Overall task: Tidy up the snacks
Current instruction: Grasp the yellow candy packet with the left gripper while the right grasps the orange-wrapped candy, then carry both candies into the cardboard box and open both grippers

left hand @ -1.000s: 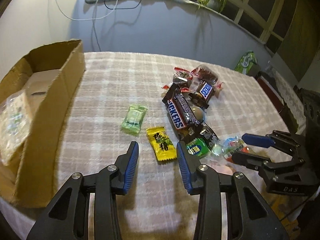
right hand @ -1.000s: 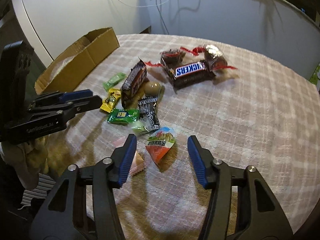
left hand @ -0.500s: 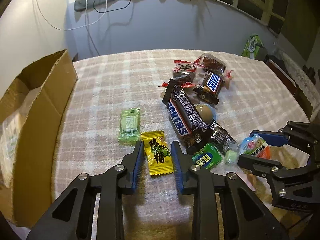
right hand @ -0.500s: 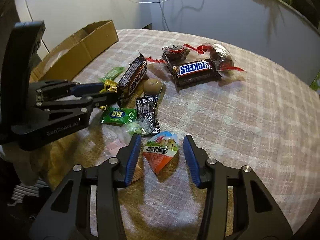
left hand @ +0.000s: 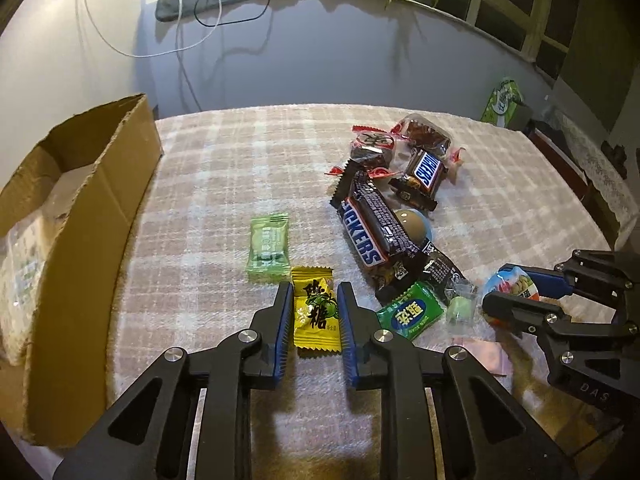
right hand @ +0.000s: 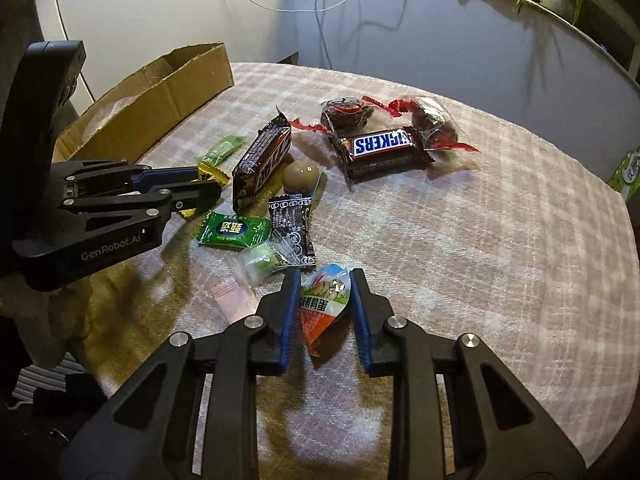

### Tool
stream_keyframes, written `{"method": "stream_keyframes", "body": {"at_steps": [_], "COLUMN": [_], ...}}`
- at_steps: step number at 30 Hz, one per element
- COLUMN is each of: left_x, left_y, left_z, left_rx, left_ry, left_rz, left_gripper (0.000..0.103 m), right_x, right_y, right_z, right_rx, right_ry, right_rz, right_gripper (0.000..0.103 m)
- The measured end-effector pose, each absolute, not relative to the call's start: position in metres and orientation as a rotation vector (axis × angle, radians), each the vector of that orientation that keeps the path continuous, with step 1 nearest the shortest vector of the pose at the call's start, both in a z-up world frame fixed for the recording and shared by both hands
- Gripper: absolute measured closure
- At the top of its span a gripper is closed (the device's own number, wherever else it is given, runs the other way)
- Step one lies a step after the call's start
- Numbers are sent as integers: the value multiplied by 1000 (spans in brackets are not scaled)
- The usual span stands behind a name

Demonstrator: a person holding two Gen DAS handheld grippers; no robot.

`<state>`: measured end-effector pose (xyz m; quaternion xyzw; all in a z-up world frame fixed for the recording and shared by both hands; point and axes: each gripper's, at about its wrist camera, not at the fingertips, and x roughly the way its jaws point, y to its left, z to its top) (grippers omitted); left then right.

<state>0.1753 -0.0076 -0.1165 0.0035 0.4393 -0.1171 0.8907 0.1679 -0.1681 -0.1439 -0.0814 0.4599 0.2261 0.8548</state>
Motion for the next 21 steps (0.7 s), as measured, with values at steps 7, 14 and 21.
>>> {"method": "stream_keyframes", "body": {"at_steps": [7,14,21], "left_x": [169,160,151], "left_y": [3,13,31], "left_z": [-105,-89,-69], "left_rx": [-31,-63,-97], "left_ry": [883,843,789], "left_rz": [-237,-231,-209], "left_gripper": [83,83,83], "right_x": [165,161,160], "right_y": [-169,-169,-158], "right_z": [-135,-119,-96], "right_rx": [-161,-158,-169], "right_ry": [950,914,860], "right_rz": [473,463,482], "right_gripper": [79,79,79]}}
